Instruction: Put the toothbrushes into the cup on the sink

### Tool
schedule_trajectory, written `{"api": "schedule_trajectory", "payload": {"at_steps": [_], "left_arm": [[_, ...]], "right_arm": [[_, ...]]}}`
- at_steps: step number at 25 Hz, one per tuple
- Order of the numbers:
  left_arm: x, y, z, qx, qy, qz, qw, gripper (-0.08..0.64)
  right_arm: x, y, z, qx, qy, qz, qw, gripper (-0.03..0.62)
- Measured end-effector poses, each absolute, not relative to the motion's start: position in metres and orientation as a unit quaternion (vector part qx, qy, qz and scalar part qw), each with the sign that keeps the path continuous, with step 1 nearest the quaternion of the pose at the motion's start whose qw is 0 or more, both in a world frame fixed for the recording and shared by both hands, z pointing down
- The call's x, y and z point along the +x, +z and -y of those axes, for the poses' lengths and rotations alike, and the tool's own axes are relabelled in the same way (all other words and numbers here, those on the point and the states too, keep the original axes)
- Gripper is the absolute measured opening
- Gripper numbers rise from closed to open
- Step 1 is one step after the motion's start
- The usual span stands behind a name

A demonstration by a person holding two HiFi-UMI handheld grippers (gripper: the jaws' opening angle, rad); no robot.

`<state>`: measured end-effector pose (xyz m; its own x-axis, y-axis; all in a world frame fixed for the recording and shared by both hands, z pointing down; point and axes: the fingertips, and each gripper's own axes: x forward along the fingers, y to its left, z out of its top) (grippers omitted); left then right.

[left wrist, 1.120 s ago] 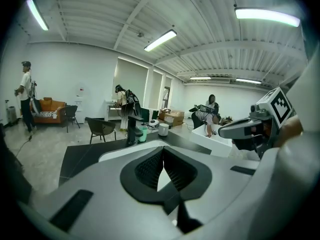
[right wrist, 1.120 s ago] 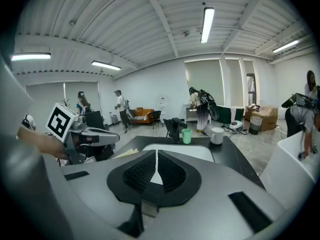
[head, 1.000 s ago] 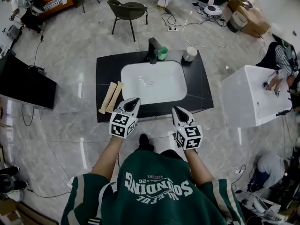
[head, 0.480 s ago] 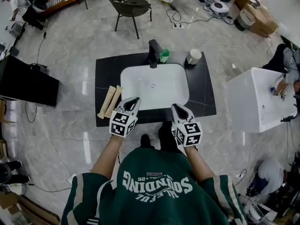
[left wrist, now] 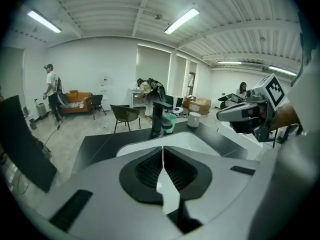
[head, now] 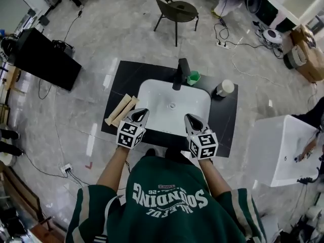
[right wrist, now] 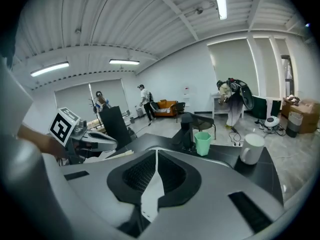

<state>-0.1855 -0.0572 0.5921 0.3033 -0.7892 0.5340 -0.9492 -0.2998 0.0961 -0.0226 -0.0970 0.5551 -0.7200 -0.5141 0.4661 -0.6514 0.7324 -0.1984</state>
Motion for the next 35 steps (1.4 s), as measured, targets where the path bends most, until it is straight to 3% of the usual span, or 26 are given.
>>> {"api": "schedule_trajectory", "payload": {"at_steps": [9, 18, 29, 35], "left_arm": [[-0.21, 0.605, 0.042, 0.718, 0.231, 0.61, 0.242, 0.014], [-0.25, 0.651, 0.062, 0.701, 0.356, 0.573, 0.23, 0.15], [-0.275, 0.709, 0.074, 0.68, 0.45, 0.508, 0.278, 0.261], [-0.28, 0.753, 0.083, 0.656, 0.53, 0.451, 0.291, 0.268]], "right_arm": [[-0.036, 0.579, 0.107, 0.235, 0.197, 0.927, 0.215, 0.043], [-0.032, 0.577, 0.125, 0.252, 0.201, 0.923, 0.209, 0.043], [-0.026, 0.574, 0.138, 0.306, 0.206, 0.907, 0.202, 0.043], [-0.016, 0.579, 0.138, 0.328, 0.212, 0.897, 0.209, 0.043]]}}
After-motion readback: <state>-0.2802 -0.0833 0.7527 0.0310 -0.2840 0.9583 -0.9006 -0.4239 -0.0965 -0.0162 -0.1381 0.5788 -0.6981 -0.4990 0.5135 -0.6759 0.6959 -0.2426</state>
